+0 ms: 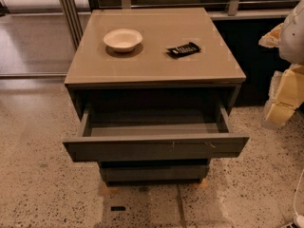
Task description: Close top drawer
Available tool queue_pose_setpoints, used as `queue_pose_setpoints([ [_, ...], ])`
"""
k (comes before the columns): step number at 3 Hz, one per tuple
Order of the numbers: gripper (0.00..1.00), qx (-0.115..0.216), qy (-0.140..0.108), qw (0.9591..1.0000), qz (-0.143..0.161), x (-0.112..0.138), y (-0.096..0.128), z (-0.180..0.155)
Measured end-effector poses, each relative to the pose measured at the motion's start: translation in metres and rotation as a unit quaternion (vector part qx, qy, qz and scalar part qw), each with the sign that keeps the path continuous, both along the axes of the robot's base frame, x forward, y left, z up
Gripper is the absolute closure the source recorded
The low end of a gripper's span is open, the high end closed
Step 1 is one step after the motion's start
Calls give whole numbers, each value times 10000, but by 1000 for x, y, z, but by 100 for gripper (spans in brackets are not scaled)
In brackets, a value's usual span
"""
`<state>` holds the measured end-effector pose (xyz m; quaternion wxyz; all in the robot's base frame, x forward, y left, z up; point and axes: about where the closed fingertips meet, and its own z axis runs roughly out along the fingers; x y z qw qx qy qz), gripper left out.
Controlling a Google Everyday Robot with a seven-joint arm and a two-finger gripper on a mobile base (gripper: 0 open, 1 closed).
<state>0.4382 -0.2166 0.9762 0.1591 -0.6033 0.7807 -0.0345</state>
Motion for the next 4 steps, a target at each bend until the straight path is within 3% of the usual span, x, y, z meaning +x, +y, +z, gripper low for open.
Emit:
queue_pose_setpoints([
  [1,0,0,0,10000,0,0,0,0],
  [3,41,111,-91,9999,-18,3,-1,-15],
  [4,64,286,-44,9996,-20,8,-2,-53],
])
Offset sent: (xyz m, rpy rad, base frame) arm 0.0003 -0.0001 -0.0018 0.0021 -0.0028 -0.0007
